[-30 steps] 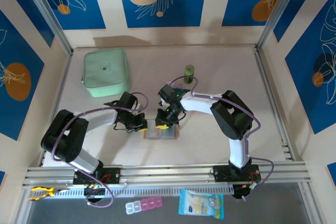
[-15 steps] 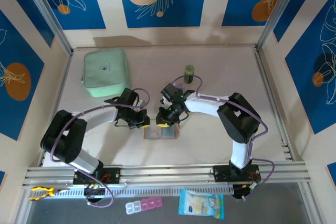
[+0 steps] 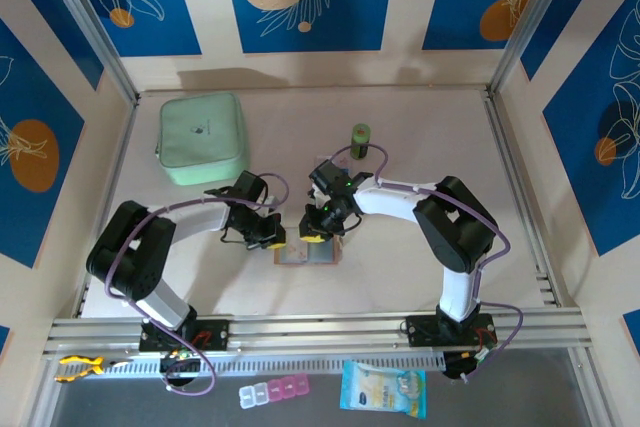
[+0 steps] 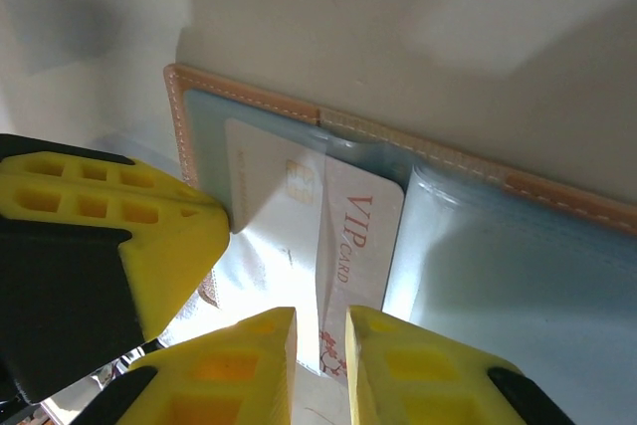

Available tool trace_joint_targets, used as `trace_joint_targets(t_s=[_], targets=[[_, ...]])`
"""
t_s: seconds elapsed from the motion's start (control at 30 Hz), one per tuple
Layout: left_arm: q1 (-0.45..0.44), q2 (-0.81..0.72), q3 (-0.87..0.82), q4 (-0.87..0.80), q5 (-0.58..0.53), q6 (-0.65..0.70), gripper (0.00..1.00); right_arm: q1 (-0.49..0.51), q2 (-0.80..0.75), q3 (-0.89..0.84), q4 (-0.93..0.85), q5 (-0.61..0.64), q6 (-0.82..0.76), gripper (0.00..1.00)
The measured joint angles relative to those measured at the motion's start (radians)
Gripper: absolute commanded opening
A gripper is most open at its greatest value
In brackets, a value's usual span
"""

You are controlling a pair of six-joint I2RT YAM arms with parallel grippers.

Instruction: Take the credit cards out of the card holder

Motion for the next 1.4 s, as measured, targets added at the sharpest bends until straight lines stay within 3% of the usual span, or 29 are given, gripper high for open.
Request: trace_joint_targets(t_s=[0.53,1.03,1.4], targets=[[-0.001,0.002,0.000,0.000,0.000,0.000,0.00,0.000,0.034,-0.013,0.011,-0.016,0.000,0.23],[-0.001,0.002,0.000,0.000,0.000,0.000,0.00,-0.041,0.003,-0.160,0.246,-0.138,0.081,0.11],[-0.001,0.002,0.000,0.000,0.000,0.000,0.00,-0.053,-0.058,-0.193,0.241,-0.119,0.079,0.06]])
